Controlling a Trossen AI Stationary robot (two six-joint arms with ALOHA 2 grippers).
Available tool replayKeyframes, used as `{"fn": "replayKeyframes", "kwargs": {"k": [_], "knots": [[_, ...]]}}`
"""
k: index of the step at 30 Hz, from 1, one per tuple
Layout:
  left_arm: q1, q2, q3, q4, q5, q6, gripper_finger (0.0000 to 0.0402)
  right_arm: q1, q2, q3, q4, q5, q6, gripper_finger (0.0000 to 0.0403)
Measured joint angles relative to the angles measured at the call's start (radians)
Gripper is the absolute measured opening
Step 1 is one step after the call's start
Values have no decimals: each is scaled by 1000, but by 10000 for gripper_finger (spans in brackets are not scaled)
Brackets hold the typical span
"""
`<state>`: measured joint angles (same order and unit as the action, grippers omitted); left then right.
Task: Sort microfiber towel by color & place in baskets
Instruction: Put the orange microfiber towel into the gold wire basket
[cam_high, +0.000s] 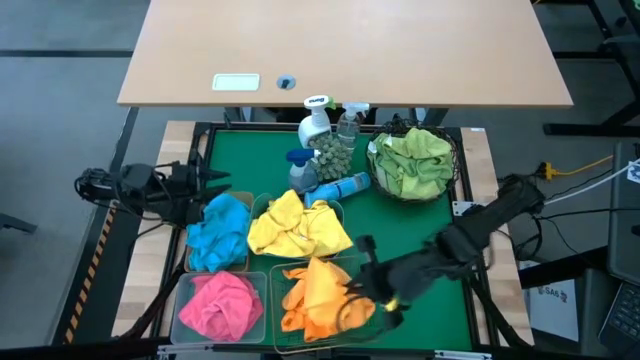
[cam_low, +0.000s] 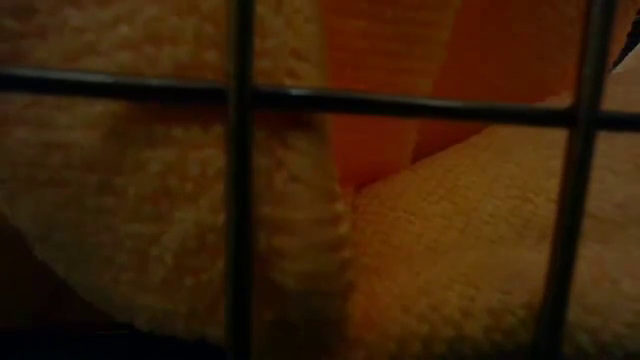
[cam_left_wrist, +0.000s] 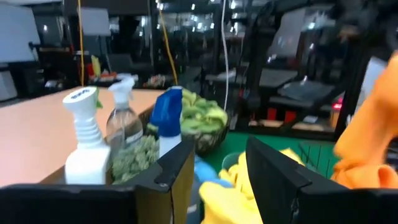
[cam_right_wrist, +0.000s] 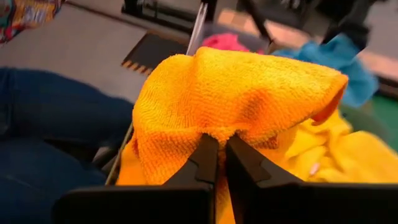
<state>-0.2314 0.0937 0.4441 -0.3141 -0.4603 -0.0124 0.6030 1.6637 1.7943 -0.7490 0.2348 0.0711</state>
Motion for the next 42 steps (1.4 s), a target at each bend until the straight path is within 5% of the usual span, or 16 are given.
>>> {"fn": "replayKeyframes", "kwargs": {"k": [15, 22, 32, 42], "knots": [[0, -63, -268, 231, 17, 52, 140, -181, 178, 0, -67, -375, 2, 17], [0, -63, -361, 330, 33, 52, 140, -192, 231, 0, -72, -393, 2, 17], [73, -63, -431, 441, 187, 105, 140, -198, 239, 0, -67, -399, 2, 21], [249, -62, -437, 437, 330, 113, 140, -197, 238, 0, -77, -375, 4, 153]]}}
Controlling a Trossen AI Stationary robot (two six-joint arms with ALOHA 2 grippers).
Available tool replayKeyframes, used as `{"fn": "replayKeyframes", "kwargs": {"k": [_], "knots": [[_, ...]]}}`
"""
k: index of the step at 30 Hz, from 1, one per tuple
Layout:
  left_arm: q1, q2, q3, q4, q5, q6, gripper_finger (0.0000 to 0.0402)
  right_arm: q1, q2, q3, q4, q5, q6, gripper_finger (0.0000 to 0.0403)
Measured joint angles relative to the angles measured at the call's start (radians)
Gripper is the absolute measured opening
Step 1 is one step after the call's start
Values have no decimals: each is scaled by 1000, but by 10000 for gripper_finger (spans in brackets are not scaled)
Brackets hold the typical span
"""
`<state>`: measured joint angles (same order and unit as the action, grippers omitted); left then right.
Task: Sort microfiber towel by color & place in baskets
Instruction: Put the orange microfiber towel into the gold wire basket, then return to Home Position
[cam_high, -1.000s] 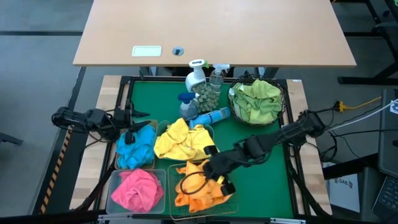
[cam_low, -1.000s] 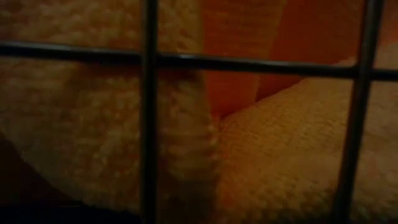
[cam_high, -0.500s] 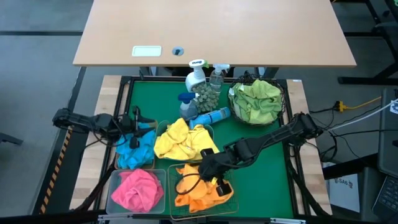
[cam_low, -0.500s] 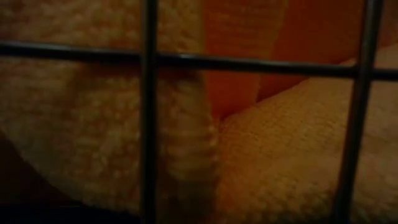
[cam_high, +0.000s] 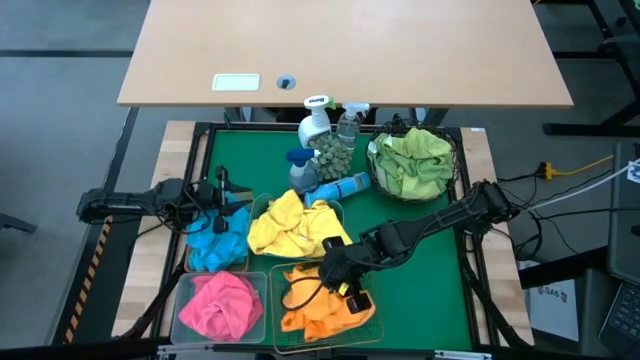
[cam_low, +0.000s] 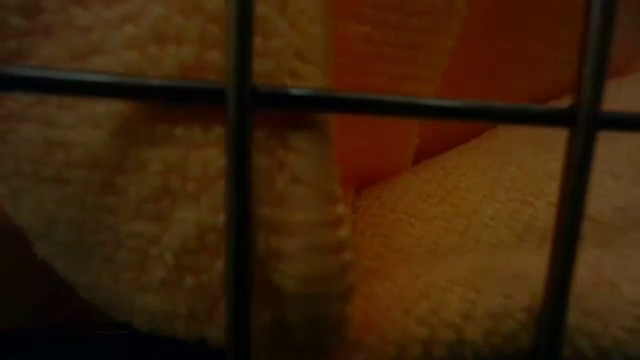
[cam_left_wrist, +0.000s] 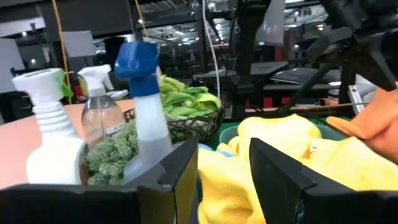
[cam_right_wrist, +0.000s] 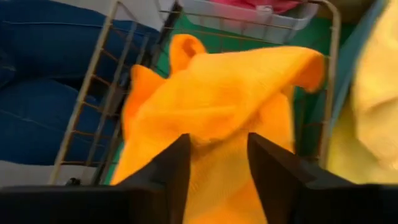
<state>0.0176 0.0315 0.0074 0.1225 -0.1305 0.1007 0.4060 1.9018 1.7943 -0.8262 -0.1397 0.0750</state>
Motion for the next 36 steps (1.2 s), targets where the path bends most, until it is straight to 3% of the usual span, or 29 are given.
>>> {"fn": "replayKeyframes", "kwargs": {"k": [5, 8, 13, 21, 24, 29, 31, 36], "knots": [[72, 0, 0, -19, 25, -11, 140, -1, 0, 5, -42, -10, 31, 198], [105, 0, 0, -38, 34, -21, 140, -1, 0, 59, -151, -10, 31, 211], [141, 0, 0, -91, 101, -66, 140, -6, -2, 188, -320, -1, 79, 213], [155, 0, 0, -107, 101, -72, 140, 1, -3, 450, -547, 11, 101, 214], [155, 0, 0, -107, 100, -73, 140, 23, -19, 527, -638, 97, 100, 214], [155, 0, 0, -107, 97, -72, 140, 90, -111, 542, -751, 353, 98, 214], [155, 0, 0, -107, 93, -72, 140, 122, -172, 504, -740, 444, 102, 214], [155, 0, 0, -107, 92, -72, 140, 166, -343, 338, -741, 540, 141, 214]]}}
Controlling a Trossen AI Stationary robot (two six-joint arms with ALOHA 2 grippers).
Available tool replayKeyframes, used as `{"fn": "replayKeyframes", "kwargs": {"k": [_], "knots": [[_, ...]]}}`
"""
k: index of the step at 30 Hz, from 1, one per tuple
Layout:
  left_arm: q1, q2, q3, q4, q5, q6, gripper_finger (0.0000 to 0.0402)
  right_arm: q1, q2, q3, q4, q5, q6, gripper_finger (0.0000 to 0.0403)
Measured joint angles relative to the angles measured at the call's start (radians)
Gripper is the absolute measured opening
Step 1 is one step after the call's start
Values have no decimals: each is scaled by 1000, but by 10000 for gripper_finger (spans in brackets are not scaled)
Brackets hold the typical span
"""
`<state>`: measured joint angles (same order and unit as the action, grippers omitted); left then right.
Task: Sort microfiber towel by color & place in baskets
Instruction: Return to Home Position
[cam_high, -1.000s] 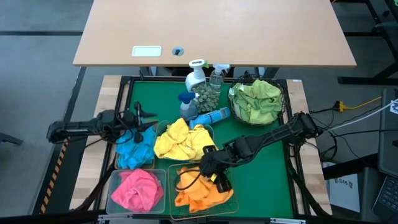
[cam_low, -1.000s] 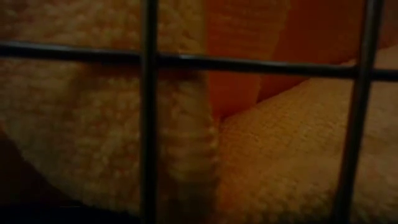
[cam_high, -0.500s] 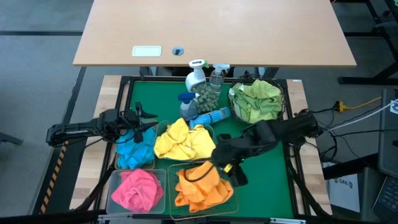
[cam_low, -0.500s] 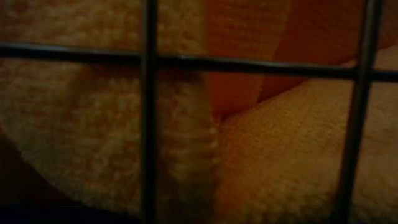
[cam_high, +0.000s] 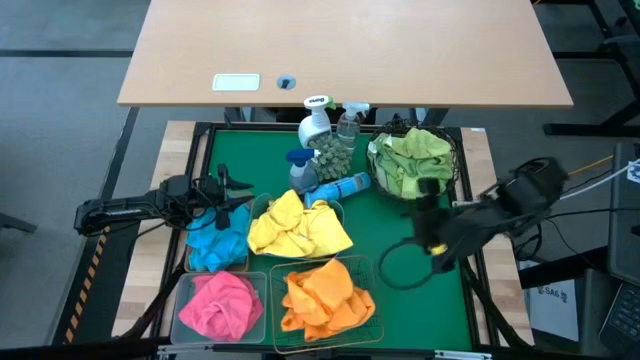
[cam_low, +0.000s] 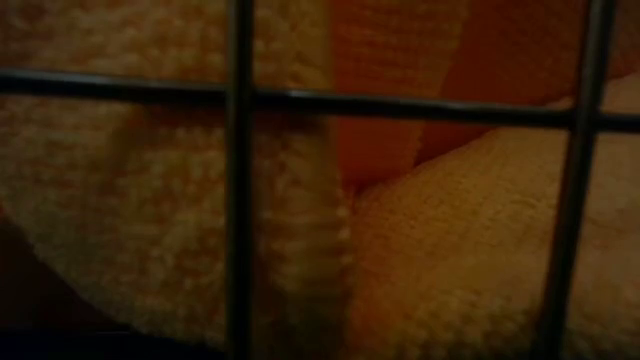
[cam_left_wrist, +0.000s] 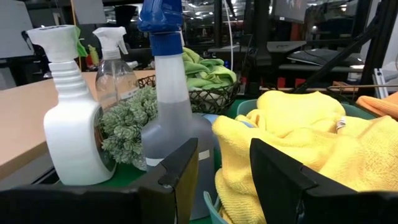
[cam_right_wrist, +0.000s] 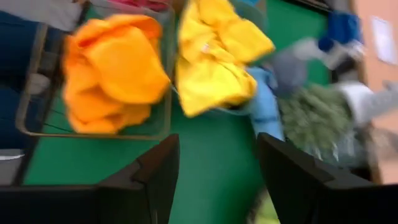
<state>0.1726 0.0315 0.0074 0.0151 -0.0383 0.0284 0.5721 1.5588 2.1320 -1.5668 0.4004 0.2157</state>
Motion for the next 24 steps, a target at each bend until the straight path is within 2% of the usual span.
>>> {"fn": "replayKeyframes", "kwargs": {"k": [5, 8, 17, 24], "knots": [[0, 0, 0, 0, 0, 0, 140, 4, -217, -304, 28, 181, 114, 214], [0, 0, 0, 0, 0, 0, 140, 3, -368, -521, 124, 221, 155, 214], [0, 0, 0, 0, -1, 1, 140, 3, -781, -1148, 720, 158, 115, 214], [0, 0, 0, 0, -1, 1, 140, 3, -1019, -1515, 1041, 104, -11, 214]]}}
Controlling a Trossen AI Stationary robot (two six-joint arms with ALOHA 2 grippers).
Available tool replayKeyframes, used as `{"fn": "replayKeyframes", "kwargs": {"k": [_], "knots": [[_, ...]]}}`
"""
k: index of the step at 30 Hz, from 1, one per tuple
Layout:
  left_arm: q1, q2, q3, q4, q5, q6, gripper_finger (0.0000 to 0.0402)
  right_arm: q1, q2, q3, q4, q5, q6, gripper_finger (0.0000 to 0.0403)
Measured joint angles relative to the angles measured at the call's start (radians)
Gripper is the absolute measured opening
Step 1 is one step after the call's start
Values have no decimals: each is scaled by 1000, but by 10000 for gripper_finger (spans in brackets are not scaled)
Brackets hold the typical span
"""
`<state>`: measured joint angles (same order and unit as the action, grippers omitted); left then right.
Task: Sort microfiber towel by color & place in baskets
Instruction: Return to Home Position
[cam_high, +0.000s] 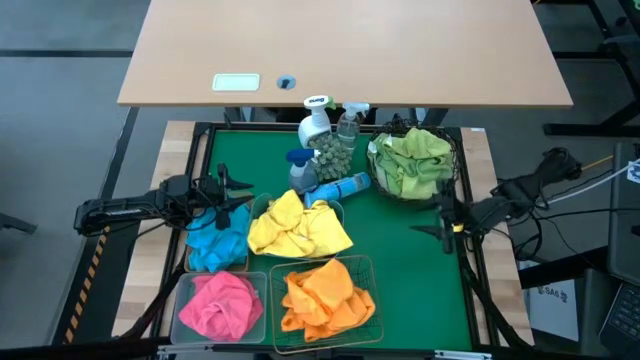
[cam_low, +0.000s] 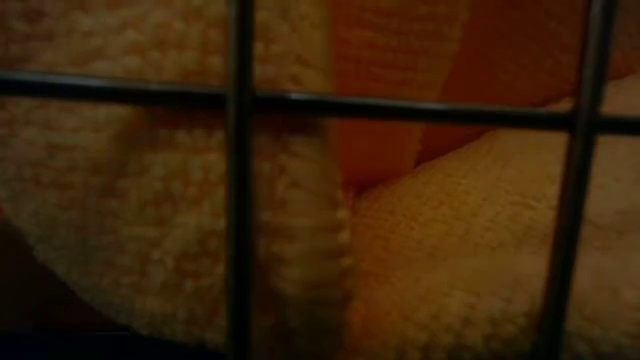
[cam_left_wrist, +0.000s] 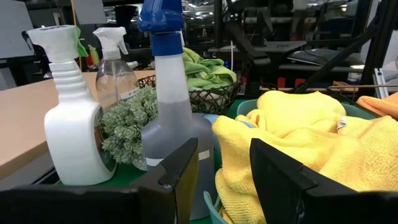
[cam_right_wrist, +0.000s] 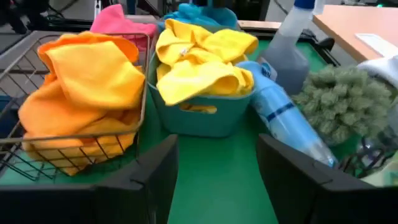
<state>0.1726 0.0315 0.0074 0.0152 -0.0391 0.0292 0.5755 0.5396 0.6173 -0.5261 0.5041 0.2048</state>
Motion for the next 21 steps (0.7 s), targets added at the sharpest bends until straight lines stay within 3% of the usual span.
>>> {"fn": "replayKeyframes", "kwargs": {"k": [5, 11, 15, 21], "knots": [[0, 0, 0, 0, 0, 0, 140, 0, -149, -173, 165, 6, -59, 214], [0, 0, 0, 0, 0, 0, 140, -15, -257, -338, 510, 6, -309, 214], [0, 0, 0, 0, 0, 0, 140, -111, -289, -385, 618, -56, -399, 214], [0, 0, 0, 0, 0, 0, 140, -358, -292, -386, 611, -234, -416, 214]]}}
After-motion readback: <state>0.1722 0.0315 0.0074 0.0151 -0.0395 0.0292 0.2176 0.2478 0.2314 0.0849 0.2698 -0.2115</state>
